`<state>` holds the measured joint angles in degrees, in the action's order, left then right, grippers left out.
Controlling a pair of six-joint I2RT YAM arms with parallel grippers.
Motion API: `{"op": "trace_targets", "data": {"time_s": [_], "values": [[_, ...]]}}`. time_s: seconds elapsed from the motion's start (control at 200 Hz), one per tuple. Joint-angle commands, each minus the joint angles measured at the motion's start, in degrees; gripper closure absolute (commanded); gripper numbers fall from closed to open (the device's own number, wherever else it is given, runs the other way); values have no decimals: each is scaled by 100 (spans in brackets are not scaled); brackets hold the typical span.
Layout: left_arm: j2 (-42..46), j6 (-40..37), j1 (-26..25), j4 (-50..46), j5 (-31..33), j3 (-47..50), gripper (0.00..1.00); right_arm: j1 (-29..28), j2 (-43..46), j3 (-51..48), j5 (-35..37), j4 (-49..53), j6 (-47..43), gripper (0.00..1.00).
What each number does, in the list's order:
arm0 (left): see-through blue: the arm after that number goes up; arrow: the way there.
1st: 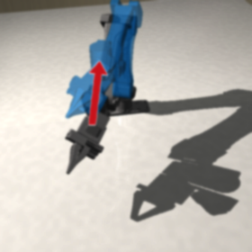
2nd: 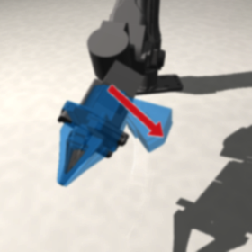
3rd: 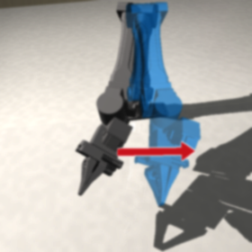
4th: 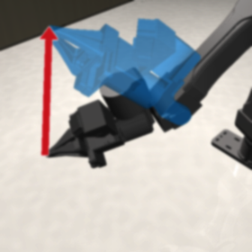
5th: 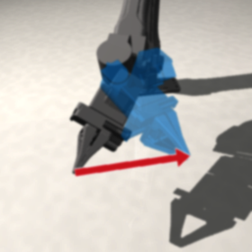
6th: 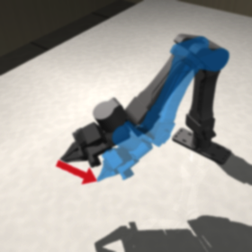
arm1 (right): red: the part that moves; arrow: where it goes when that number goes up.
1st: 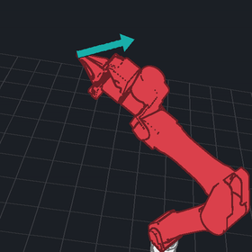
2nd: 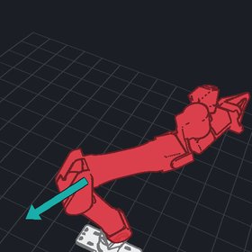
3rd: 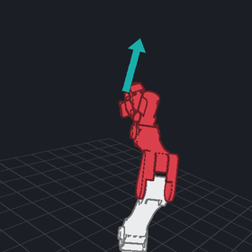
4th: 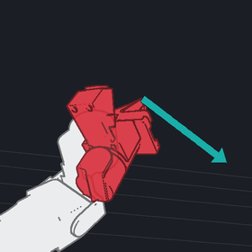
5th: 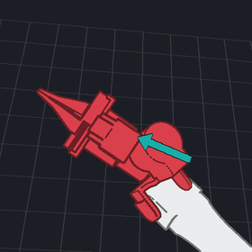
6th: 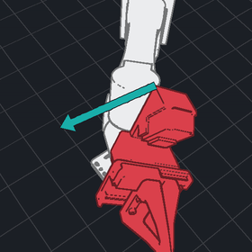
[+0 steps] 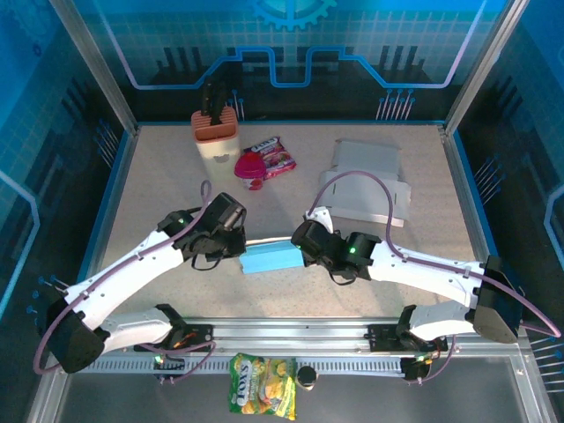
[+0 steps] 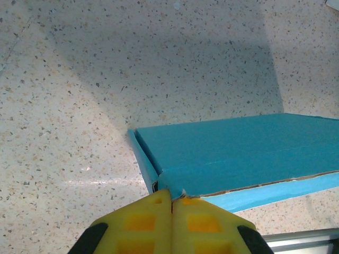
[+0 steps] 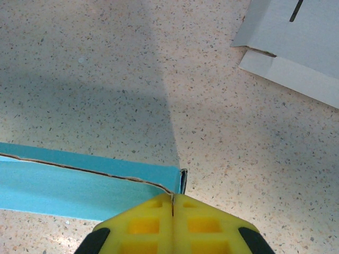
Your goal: Fold the paper box
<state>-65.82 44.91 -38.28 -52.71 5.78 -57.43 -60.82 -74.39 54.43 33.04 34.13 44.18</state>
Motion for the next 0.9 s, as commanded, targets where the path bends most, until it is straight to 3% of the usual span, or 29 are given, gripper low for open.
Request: {"op": "trace_targets", "data": {"time_s": [0.0,0.295,0.895], "values": [[81,-109,114,165,-540,100,100,-101,-102,73,-199,186,86,100],[109,-226,182,107,-561,278,100,-106,-93,44,-212,157,95,100],[280,-132,111,-130,7,669,100,-106,-152,63,-195,164,87,100]]}}
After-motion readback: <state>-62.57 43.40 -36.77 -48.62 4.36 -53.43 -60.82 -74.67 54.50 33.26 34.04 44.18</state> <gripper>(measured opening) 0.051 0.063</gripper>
